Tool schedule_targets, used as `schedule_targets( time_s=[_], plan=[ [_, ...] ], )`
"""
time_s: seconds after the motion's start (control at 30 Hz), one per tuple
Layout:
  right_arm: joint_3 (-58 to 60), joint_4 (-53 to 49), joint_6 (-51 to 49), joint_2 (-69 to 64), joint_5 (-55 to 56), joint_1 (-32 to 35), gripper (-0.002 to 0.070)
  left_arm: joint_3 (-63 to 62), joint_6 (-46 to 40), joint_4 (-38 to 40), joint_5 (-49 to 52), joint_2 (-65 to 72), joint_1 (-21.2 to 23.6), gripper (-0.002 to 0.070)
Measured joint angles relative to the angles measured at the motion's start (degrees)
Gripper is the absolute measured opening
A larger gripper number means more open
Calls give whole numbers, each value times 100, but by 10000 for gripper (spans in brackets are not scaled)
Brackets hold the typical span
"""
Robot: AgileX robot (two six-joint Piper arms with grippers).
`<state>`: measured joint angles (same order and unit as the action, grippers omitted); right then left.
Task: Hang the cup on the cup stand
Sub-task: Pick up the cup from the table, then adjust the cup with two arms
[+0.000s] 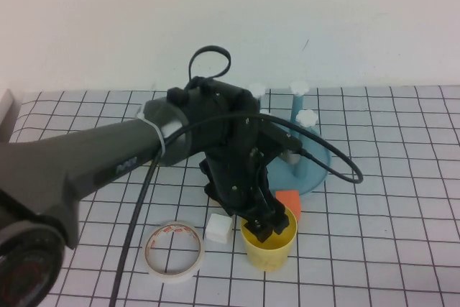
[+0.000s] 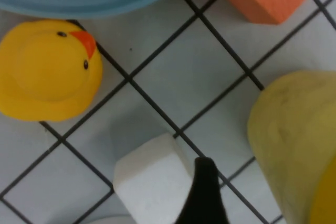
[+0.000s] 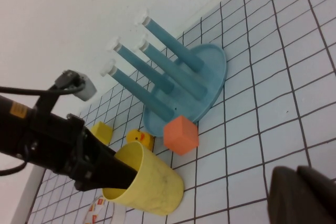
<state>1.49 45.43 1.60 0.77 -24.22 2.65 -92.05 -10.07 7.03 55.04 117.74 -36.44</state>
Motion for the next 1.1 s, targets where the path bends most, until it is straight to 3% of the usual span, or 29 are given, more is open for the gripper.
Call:
schedule_targets(
  time_s=[0.1, 0.27, 0.37, 0.6, 0.83, 0.93, 1.1],
  plan=[
    [0, 0, 8, 0, 0, 0, -1, -8, 50, -32, -112, 142, -4, 445],
    [0, 0, 33, 0, 0, 0, -1, -8, 70, -35, -169, 286, -13, 111],
    [0, 0, 45, 0, -14, 0, -1, -8, 70, -46, -257, 309, -17, 37],
    [0, 0, 45, 0, -14, 0, -1, -62, -122, -169, -396, -20, -17, 15],
    [0, 0, 45, 0, -14, 0, -1, 743, -398, -430, -864, -1701, -26, 15],
    [0, 0, 45, 0, -14, 0, -1, 1811, -319, -549, -1655, -2694, -26, 15],
    [0, 10, 45, 0, -14, 0, -1, 3856, -31, -549, -4105, -4523, -26, 15]
  ],
)
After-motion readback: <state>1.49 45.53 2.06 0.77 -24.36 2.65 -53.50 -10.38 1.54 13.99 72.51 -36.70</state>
